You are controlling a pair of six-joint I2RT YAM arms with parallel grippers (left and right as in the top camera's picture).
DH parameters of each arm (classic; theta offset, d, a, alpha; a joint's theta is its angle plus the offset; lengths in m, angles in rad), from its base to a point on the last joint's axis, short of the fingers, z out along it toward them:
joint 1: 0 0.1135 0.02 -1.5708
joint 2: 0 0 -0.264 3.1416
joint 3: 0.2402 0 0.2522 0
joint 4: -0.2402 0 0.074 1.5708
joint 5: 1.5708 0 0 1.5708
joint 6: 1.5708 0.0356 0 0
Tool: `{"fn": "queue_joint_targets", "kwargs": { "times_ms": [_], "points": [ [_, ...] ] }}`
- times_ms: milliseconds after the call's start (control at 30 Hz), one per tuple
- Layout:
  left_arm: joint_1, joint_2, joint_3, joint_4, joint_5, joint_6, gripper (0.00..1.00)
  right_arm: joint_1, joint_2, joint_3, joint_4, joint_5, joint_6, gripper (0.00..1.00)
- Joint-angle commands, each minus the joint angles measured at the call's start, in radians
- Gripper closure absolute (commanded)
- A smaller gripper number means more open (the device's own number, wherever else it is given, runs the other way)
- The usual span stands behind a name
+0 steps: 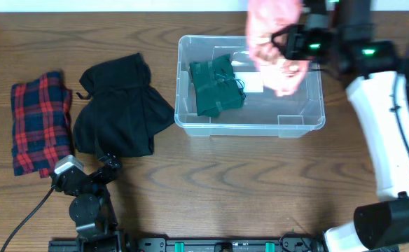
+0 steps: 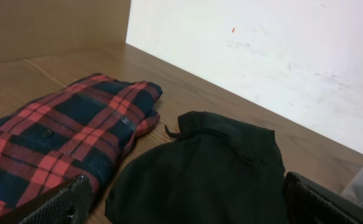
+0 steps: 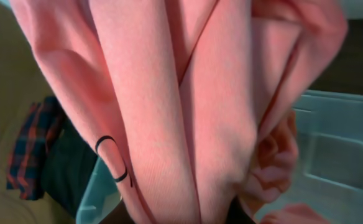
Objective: Pack container
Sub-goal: 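Lift the pink shirt into the bin beside the green bundle, release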
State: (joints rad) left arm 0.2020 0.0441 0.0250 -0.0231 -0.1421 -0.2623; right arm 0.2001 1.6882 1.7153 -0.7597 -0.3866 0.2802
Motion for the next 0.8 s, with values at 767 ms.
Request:
{"fn": "queue_joint_targets", "kwargs": {
  "times_ms": [767],
  "points": [
    [-0.002, 0.0, -0.02, -0.036, -0.027, 0.0, 0.02, 0.127, 0.273, 0.011, 0.02, 0.337, 0.154, 0.99]
  ]
}}
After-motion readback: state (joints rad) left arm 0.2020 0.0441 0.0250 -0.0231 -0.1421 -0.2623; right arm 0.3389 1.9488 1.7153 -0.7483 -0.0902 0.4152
